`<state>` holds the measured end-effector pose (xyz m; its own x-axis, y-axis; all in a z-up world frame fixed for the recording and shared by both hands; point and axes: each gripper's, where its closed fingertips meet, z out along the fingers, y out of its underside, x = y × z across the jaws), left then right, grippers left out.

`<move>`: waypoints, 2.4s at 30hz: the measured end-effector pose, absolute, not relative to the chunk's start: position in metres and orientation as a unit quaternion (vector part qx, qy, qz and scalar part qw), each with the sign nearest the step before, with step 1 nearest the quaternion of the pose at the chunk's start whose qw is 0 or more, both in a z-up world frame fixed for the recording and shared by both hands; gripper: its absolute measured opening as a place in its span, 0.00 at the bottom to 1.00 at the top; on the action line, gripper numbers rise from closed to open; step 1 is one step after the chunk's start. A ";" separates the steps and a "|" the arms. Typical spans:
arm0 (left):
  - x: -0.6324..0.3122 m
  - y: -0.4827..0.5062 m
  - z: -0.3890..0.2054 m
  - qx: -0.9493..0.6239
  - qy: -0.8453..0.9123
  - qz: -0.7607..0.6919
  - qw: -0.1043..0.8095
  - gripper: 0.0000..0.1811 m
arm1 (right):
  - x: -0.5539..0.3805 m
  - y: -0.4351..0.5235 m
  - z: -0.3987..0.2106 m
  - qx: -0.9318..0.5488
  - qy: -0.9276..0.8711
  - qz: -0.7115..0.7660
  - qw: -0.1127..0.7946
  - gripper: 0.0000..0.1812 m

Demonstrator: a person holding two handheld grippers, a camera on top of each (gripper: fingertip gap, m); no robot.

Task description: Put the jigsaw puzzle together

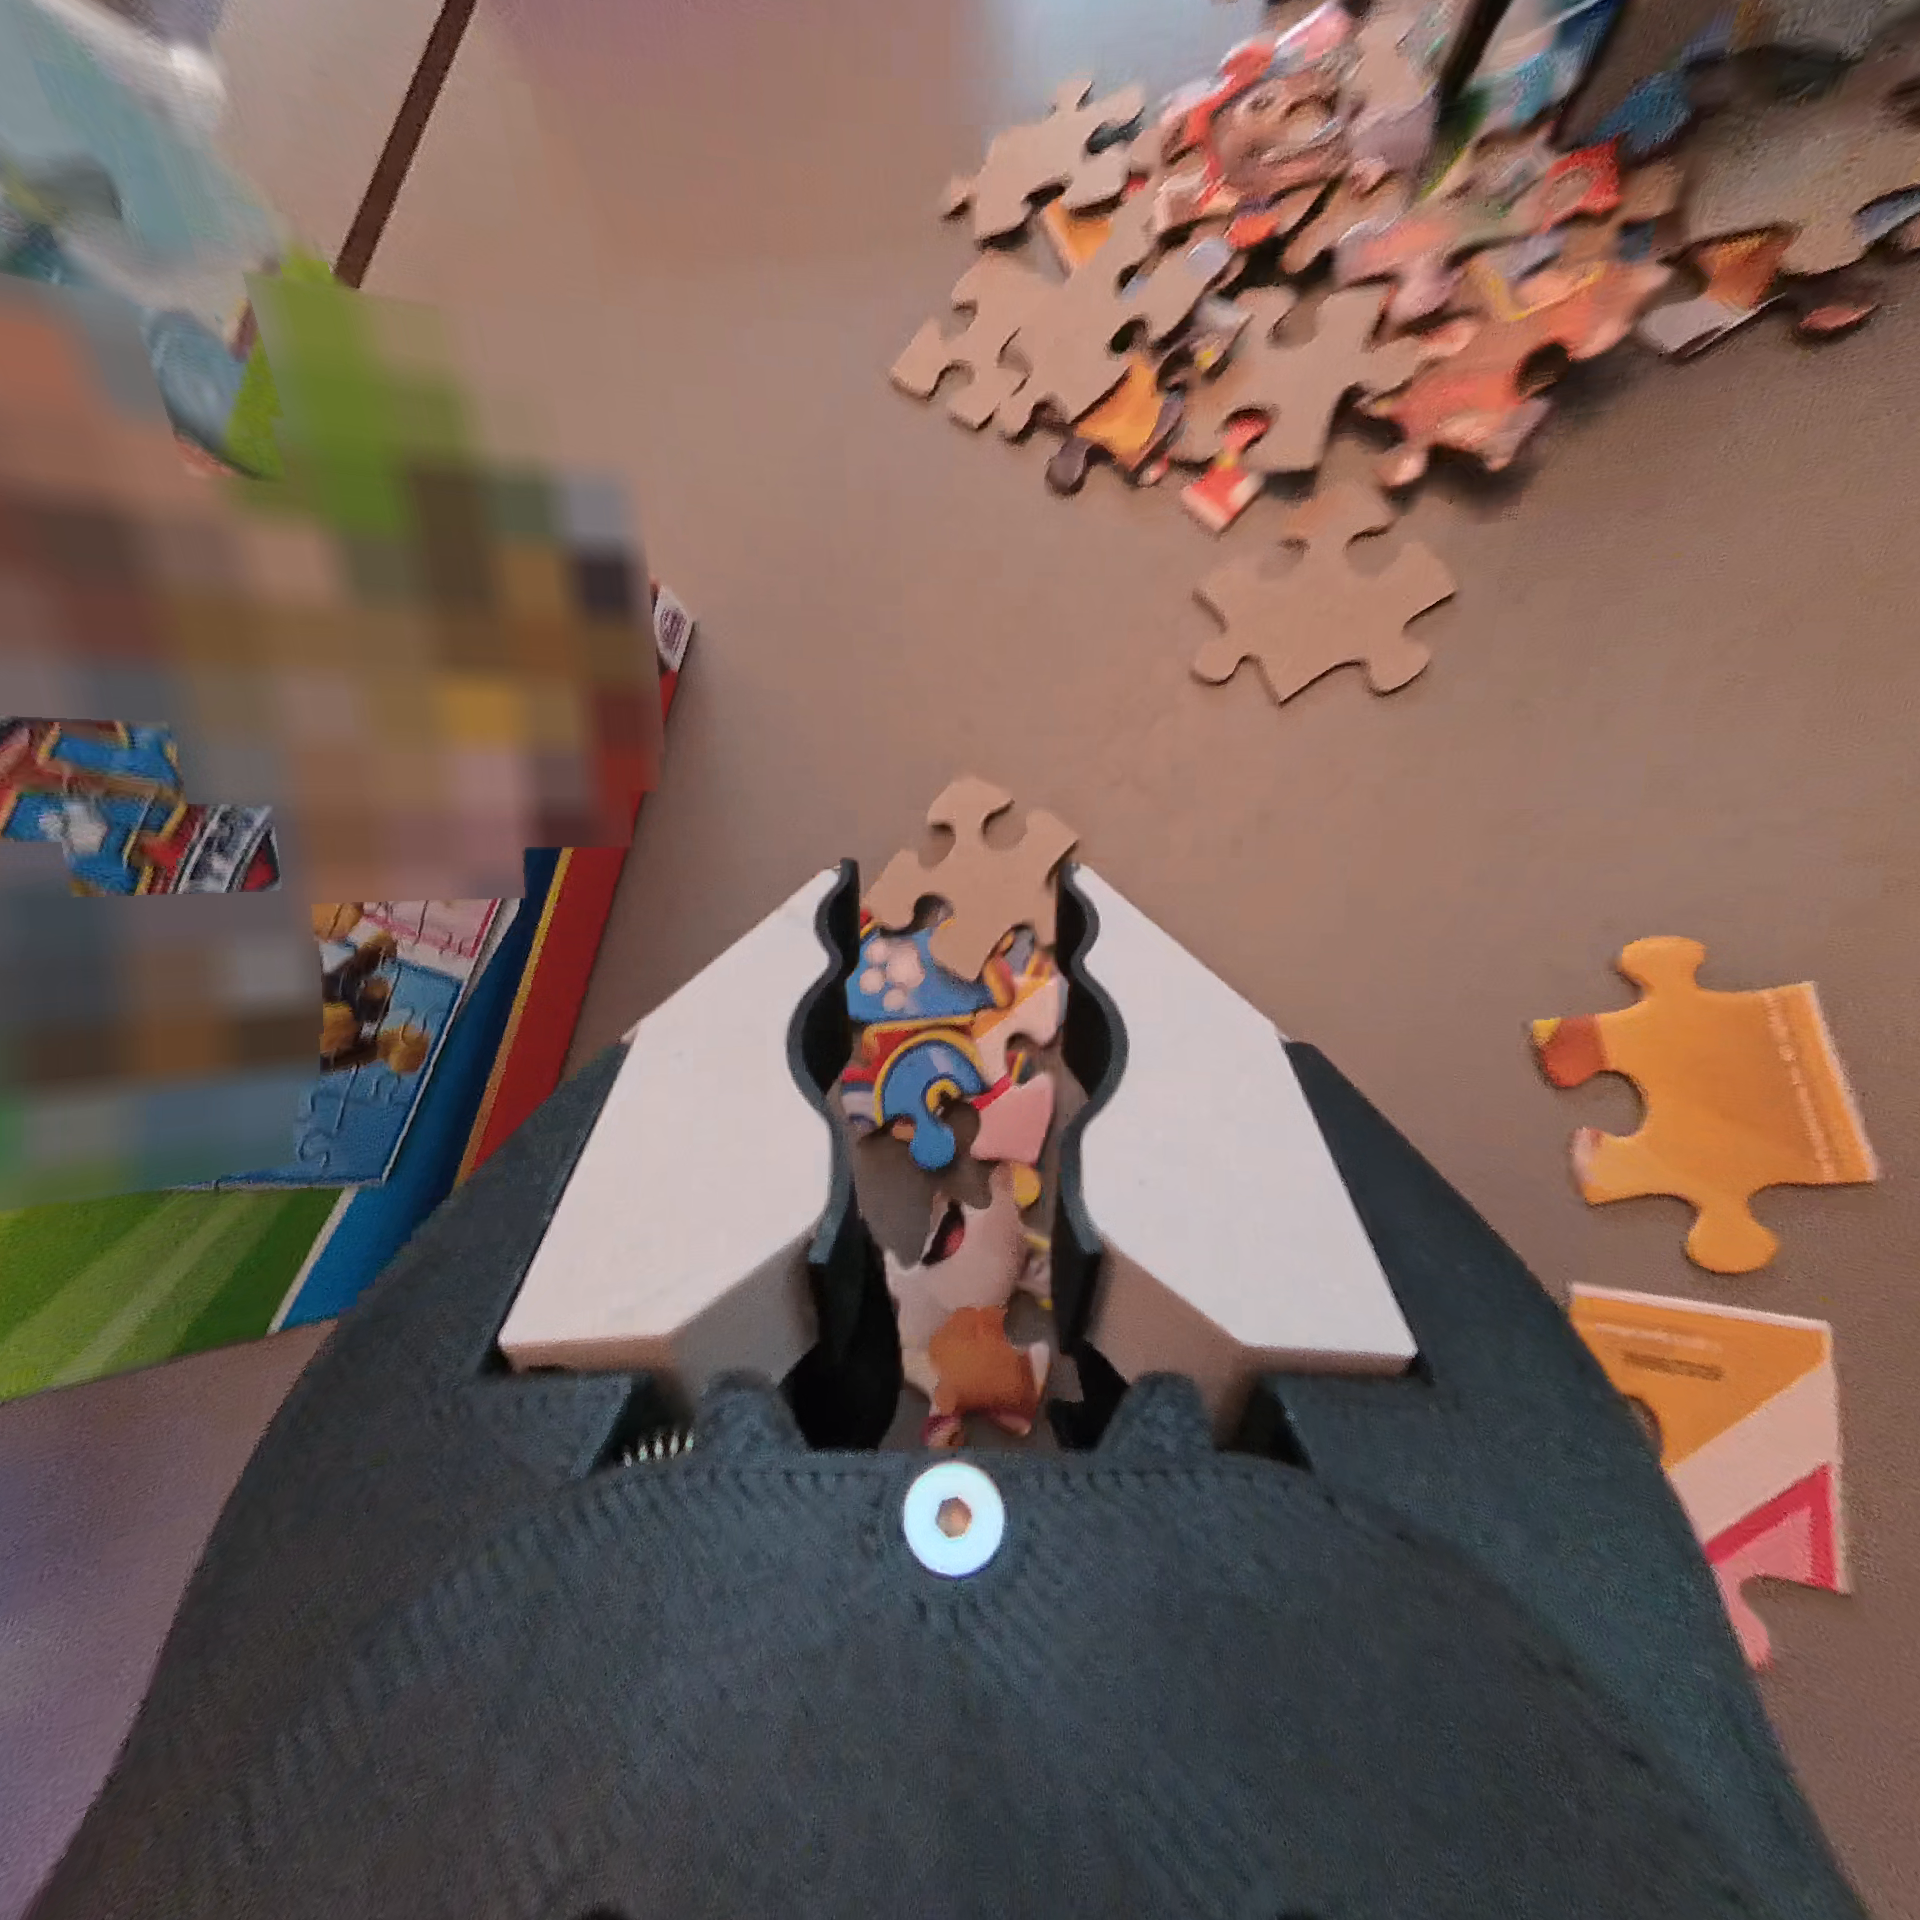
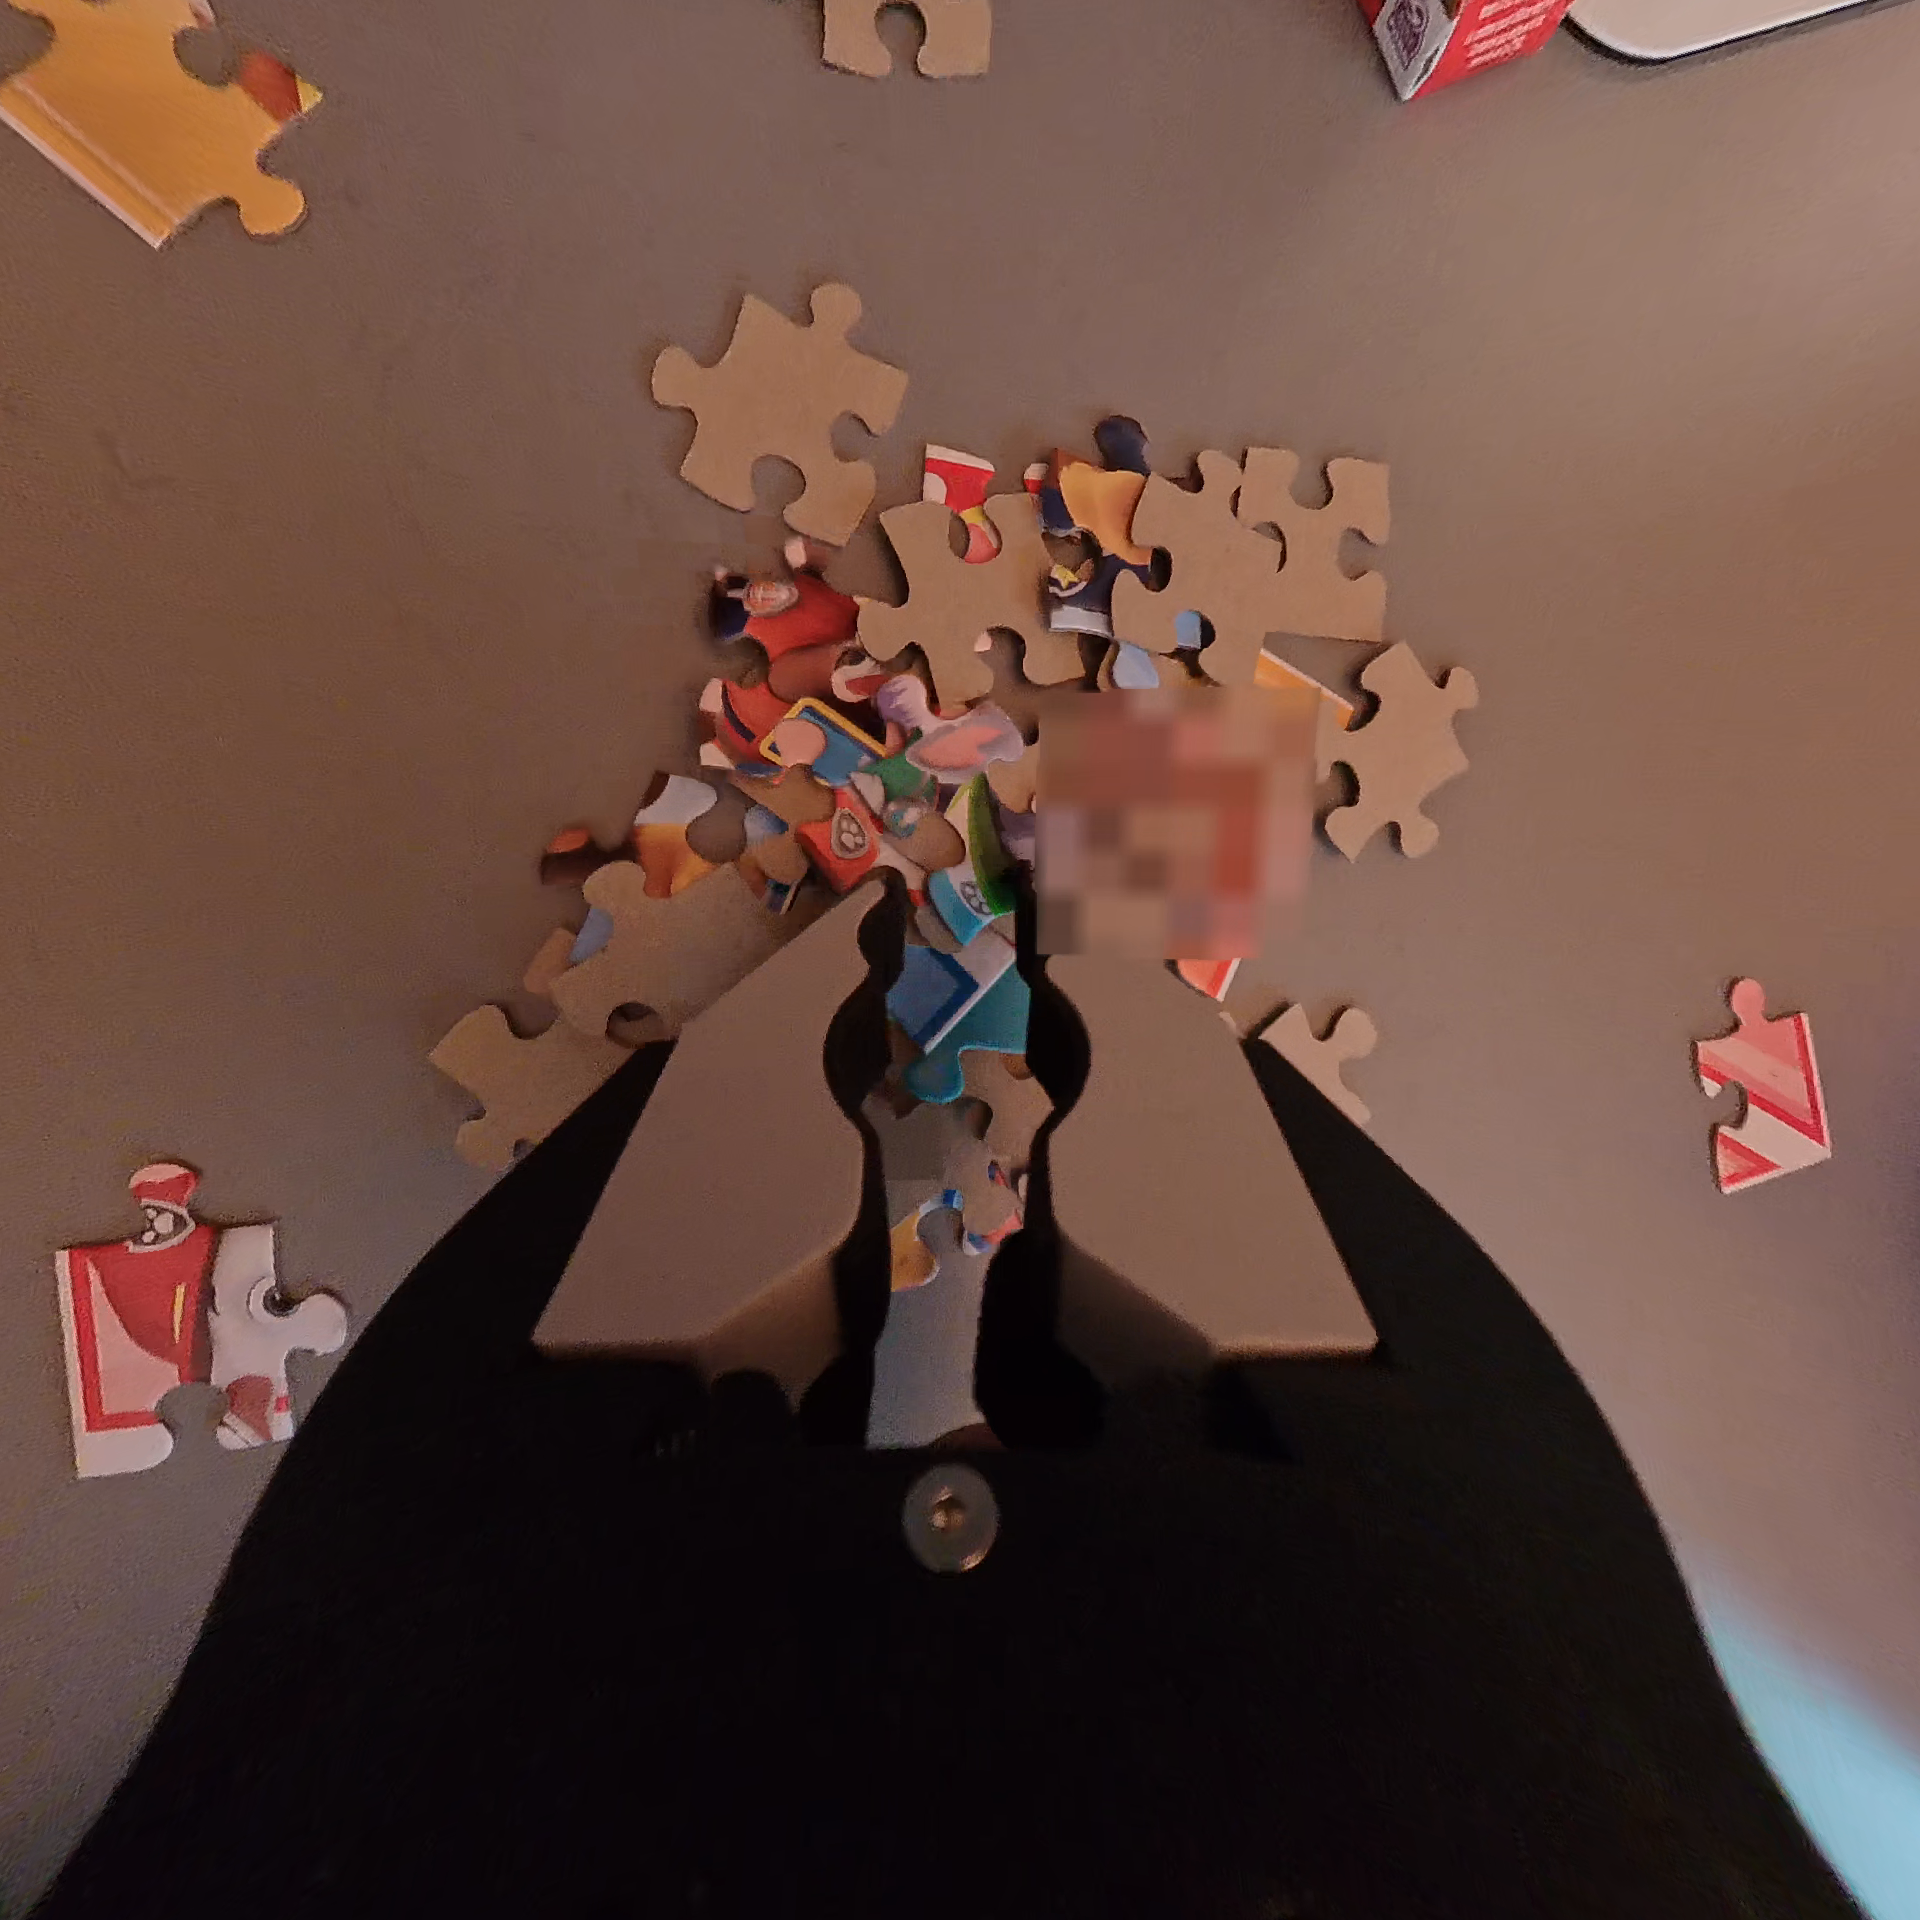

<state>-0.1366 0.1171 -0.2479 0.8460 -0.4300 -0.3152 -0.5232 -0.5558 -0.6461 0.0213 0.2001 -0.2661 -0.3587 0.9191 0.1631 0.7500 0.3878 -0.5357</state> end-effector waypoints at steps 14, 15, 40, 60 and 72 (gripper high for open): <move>-0.026 0.171 -0.252 -0.831 0.409 -0.030 0.375 0.22 | 0.025 0.186 -0.251 -0.513 -0.799 0.221 0.223 0.00; -0.027 0.177 -0.247 -0.830 0.402 -0.041 0.384 0.22 | 0.026 0.185 -0.250 -0.513 -0.798 0.225 0.222 0.00; -0.056 0.195 -0.219 -0.842 0.284 -0.157 0.431 0.01 | 0.026 0.175 -0.246 -0.504 -0.791 0.260 0.230 0.00; -0.152 0.124 -0.204 -0.824 0.124 -0.279 0.477 0.01 | 0.007 0.160 -0.235 -0.498 -0.788 0.280 0.230 0.04; -0.117 0.114 -0.178 -0.771 0.215 -0.296 0.522 0.00 | -0.085 0.135 -0.190 -0.503 -0.717 0.404 0.265 0.10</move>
